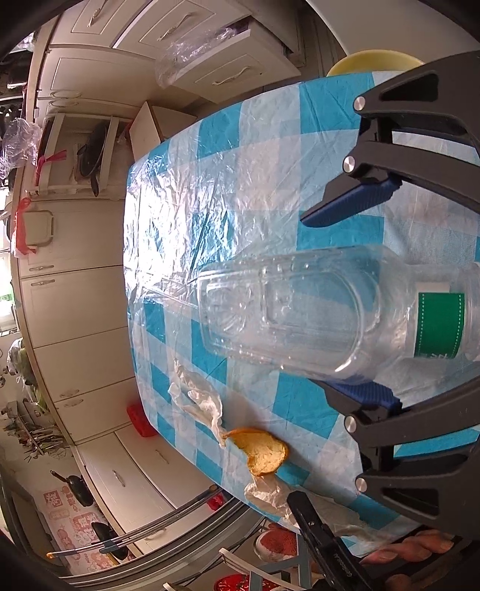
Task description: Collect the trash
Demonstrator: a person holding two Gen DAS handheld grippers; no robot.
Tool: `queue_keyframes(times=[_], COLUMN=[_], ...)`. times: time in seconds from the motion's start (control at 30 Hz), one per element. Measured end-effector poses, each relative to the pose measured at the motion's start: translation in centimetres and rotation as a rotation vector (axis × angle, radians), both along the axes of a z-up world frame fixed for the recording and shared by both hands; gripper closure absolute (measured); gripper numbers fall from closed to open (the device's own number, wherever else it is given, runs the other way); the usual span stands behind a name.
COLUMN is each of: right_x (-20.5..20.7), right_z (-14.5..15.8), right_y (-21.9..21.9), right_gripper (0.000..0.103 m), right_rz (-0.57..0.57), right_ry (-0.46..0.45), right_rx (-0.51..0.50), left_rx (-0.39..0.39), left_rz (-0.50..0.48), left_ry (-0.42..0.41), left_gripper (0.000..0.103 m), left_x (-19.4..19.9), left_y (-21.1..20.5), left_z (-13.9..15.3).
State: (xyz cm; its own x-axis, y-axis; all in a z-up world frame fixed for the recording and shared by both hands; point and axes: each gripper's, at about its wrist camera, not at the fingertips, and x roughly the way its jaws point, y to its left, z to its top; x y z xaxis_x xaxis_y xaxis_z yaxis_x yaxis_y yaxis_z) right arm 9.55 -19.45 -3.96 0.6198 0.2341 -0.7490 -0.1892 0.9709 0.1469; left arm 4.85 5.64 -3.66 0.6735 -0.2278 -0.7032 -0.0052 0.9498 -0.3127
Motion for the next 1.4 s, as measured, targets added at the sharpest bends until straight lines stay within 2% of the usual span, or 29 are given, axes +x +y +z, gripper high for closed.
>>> queue_keyframes(times=[0.1, 0.23, 0.43, 0.57, 0.8, 0.9, 0.93, 1.03, 1.2, 1.27, 1.33, 1.4], right_x=[0.0, 0.1, 0.2, 0.0, 0.1, 0.0, -0.1, -0.5, -0.2, -0.2, -0.3, -0.3], right_z=[-0.2, -0.4, -0.3, 0.2, -0.5, -0.4, -0.3, 0.2, -0.1, -0.3, -0.3, -0.3], right_y=[0.0, 0.2, 0.3, -0.1, 0.5, 0.7, 0.7, 0.5, 0.2, 0.5, 0.6, 0.6], right_gripper=[0.03, 0.03, 0.031, 0.033, 0.033, 0.045, 0.046, 0.046, 0.044, 0.038, 0.036, 0.036], right_rz=[0.001, 0.01, 0.02, 0.005, 0.019, 0.028, 0.03, 0.023, 0.019, 0.023, 0.026, 0.025], right_ry=[0.009, 0.014, 0.013, 0.001, 0.023, 0.016, 0.011, -0.013, 0.009, 0.017, 0.012, 0.011], right_rx=[-0.005, -0.018, -0.017, -0.004, -0.029, -0.033, -0.029, -0.02, -0.012, -0.019, -0.028, -0.026], left_rx=[0.031, 0.074, 0.144, 0.126, 0.154, 0.169, 0.168, 0.135, 0.14, 0.157, 0.188, 0.182], left_rz=[0.004, 0.045, 0.052, 0.054, 0.063, 0.067, 0.067, 0.063, 0.055, 0.052, 0.072, 0.086], left_ry=[0.011, 0.032, 0.015, 0.013, 0.01, 0.01, 0.01, -0.007, -0.025, -0.015, -0.014, 0.002], left_gripper=[0.08, 0.065, 0.063, 0.063, 0.059, 0.059, 0.064, 0.078, 0.08, 0.077, 0.062, 0.059], left_x=[-0.1, 0.0, 0.2, 0.1, 0.1, 0.1, 0.0, -0.3, -0.6, -0.5, -0.4, -0.3], left_y=[-0.5, -0.5, -1.1, -0.9, -1.2, -1.4, -1.3, -1.2, -1.4, -1.6, -1.7, -1.4], left_z=[-0.3, -1.0, -1.1, -1.0, -0.9, -0.9, -0.9, -0.3, 0.0, -0.4, -0.5, -0.8])
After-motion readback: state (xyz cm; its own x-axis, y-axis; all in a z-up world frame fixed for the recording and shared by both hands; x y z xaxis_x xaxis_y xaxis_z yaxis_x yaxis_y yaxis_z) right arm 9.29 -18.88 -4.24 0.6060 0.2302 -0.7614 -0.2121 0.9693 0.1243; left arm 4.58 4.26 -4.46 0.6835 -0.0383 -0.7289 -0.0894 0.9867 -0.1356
